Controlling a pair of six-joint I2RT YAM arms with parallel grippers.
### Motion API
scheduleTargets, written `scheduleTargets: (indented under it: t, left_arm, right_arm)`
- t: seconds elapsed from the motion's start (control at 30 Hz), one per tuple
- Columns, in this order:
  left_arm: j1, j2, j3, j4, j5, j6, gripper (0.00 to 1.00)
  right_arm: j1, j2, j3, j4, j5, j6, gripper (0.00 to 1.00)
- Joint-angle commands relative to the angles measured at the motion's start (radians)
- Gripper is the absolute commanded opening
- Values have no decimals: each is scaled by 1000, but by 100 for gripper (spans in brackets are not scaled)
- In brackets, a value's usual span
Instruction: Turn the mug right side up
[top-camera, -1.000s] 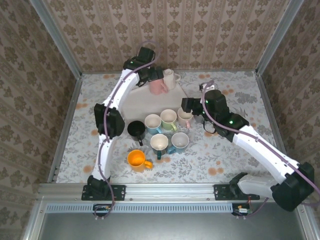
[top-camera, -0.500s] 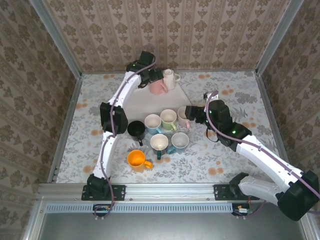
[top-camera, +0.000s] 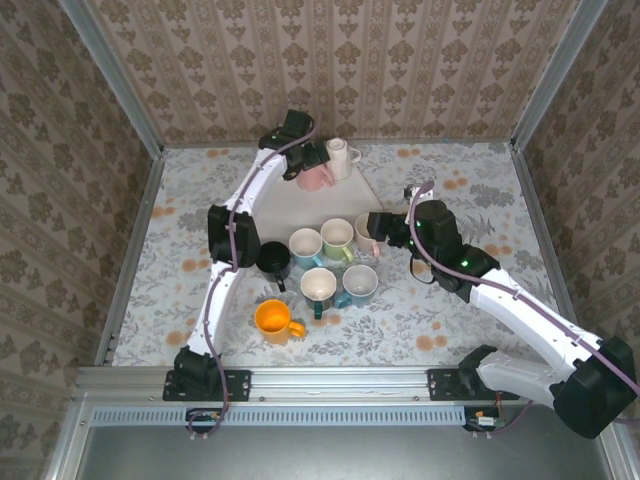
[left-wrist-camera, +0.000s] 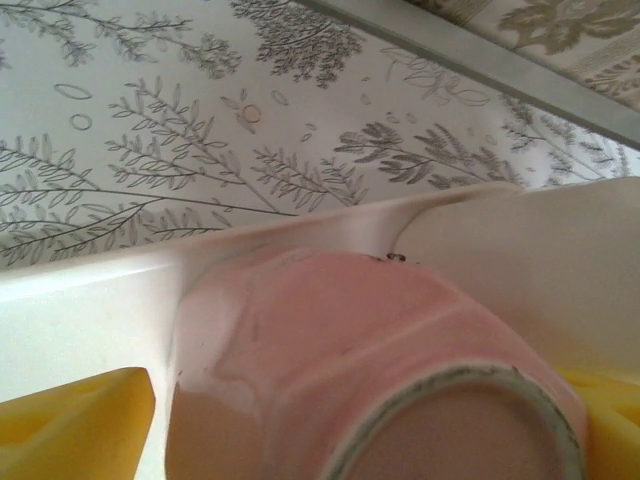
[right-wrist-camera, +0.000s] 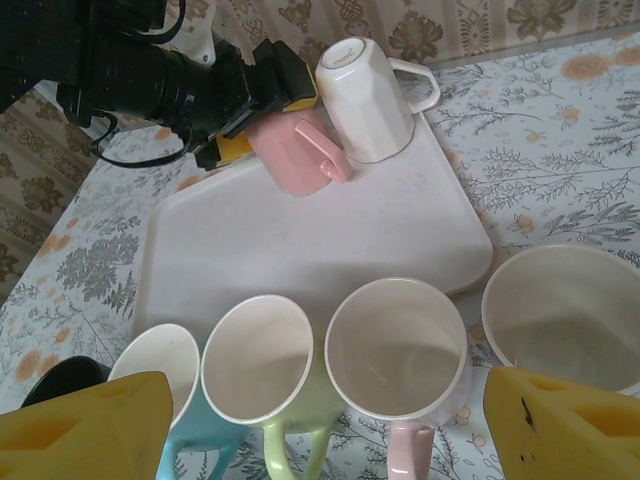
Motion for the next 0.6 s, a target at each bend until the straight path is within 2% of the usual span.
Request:
scheduleTargets:
  t: [0.0, 0.07, 0.13, 0.27, 0.43, 0.57]
  left_arm:
    - [10, 3, 15, -138, -79, 55, 87]
    - [16, -16, -8, -182, -123, 81, 82]
    - [27, -45, -53, -219, -164, 97, 73]
    - [33, -112, -162, -197, -197, 176, 57]
    - [35, -162, -211, -185, -186, 205, 52]
    - [43, -266, -353, -67, -119, 212, 46]
  right_arm:
    - [6, 8, -9, 16, -22, 17, 83]
    - [6, 10, -11, 20, -24, 19, 83]
    - [6, 15, -11, 24, -32, 24, 83]
    - [6, 29, -7, 31, -50, 33, 83]
    - [6, 32, -2, 36, -71, 37, 82]
    - [8, 28, 1, 30, -90, 36, 82]
